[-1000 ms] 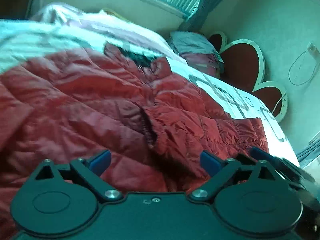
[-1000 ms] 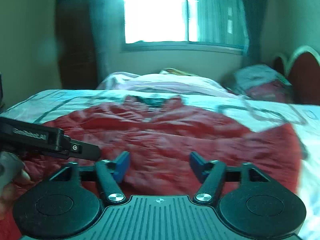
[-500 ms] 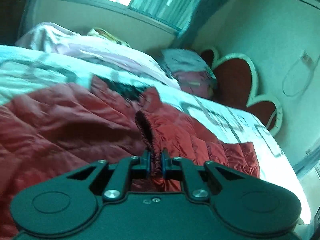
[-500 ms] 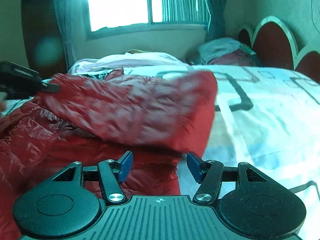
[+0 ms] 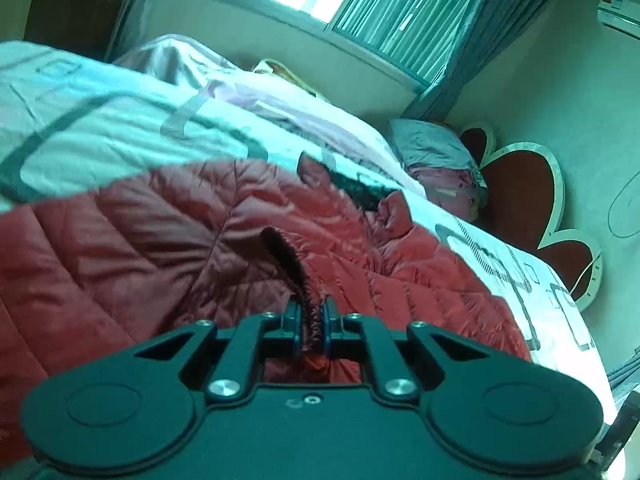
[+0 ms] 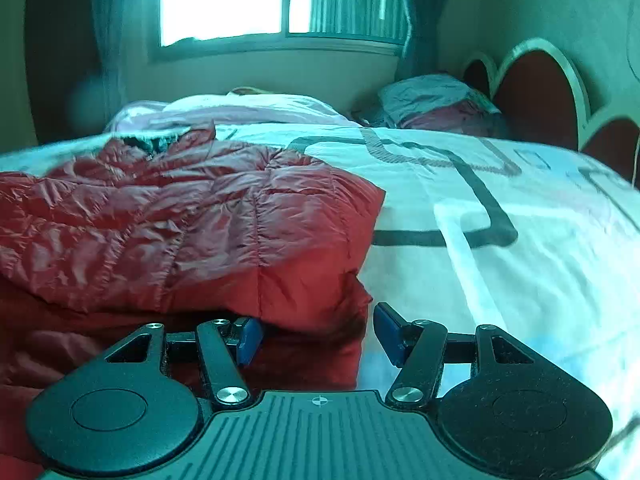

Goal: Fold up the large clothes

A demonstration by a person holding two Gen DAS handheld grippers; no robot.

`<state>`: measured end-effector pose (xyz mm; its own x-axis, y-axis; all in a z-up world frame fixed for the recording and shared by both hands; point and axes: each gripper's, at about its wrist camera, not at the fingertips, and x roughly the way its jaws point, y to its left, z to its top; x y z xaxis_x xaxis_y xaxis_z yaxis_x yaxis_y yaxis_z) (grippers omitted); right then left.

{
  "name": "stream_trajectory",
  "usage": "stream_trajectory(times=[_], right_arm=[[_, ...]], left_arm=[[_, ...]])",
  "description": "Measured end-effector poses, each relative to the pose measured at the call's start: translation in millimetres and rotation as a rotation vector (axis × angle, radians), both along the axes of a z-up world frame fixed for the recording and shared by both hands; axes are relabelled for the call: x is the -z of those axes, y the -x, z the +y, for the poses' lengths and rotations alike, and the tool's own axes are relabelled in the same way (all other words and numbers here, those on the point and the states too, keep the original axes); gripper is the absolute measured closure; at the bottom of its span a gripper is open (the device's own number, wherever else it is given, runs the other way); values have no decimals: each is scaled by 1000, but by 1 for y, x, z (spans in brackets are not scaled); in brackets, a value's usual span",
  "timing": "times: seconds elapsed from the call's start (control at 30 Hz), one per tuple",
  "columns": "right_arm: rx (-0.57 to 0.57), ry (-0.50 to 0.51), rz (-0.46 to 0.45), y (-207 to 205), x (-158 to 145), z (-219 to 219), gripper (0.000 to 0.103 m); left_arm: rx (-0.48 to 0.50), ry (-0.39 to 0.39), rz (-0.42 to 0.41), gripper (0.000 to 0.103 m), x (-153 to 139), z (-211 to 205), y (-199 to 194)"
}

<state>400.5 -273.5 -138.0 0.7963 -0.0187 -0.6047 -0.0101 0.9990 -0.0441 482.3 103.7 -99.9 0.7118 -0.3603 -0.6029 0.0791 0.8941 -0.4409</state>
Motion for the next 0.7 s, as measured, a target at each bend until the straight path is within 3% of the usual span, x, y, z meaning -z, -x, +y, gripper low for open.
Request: stream_trajectory(times=[0.07, 0.1, 0.17, 0.23, 0.3, 0.4, 0.5, 0.6, 0.63, 0.67, 0.7], right_arm=[[37, 56, -43, 0, 0, -4, 46], [102, 81, -56, 1, -2, -11, 54], [160, 10, -59, 5, -4, -24, 54], [117, 93, -48, 4, 0, -12, 54], [74, 81, -57, 0, 1, -6, 54], [102, 266, -88, -5, 4, 12, 54], [146, 300, -139, 11, -2, 9, 54], [135, 244, -174, 21, -7, 7, 55], [137, 231, -186, 20, -7, 8, 59], [132, 211, -182, 14, -8, 6, 78], [147, 197, -155, 7, -6, 4, 82]], left_arm=[[-16, -22, 7, 93, 8, 0, -3], [-21, -21, 14, 93, 12, 0, -4], [-17, -34, 22, 93, 18, -5, -6], [-8, -50, 7, 93, 18, -7, -7], [-8, 0, 1, 93, 18, -4, -9], [-22, 2, 0, 93, 17, -2, -10], [6, 11, 11, 93, 20, -5, -13], [36, 16, 14, 93, 23, -12, -12], [32, 15, 11, 93, 24, -14, -11], [20, 13, 7, 93, 25, -14, -10], [2, -2, 2, 93, 26, -14, -9]])
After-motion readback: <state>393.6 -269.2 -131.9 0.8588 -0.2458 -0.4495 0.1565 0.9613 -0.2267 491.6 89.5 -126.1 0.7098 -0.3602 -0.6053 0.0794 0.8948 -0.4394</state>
